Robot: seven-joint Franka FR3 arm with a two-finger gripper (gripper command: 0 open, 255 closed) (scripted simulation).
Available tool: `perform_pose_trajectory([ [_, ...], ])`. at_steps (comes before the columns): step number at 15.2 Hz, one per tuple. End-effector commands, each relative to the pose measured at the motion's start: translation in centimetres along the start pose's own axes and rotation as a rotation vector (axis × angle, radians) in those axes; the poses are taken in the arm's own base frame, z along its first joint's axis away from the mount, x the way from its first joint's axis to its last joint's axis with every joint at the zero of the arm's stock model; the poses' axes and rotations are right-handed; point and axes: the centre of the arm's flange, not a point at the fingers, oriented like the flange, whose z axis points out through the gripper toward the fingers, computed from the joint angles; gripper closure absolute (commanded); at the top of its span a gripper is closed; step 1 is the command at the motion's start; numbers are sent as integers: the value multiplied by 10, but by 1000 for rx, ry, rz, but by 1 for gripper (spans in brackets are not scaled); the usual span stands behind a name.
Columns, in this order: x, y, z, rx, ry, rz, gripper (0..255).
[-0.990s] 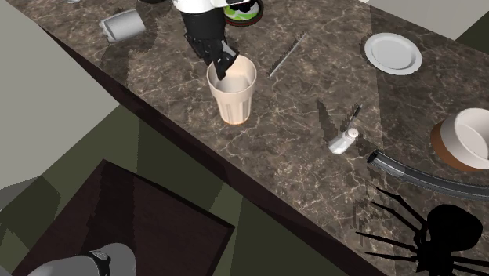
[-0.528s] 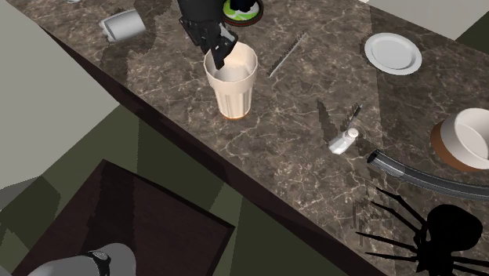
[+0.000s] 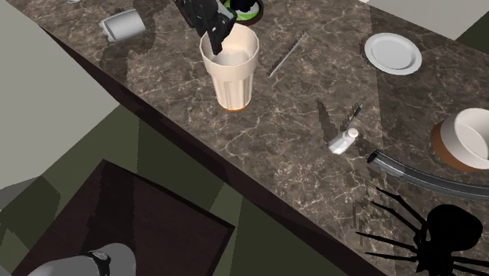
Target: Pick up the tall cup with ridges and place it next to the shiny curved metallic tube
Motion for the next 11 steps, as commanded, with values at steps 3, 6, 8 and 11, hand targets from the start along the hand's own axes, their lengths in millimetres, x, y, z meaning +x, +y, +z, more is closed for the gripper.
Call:
perform_pose_trajectory([
  [3,0,3,-21,0,0,0,255],
  [6,0,4,-37,0,0,0,255],
  [8,0,5,-48,0,0,0,255],
  [11,-1,7,-63,0,0,0,255],
])
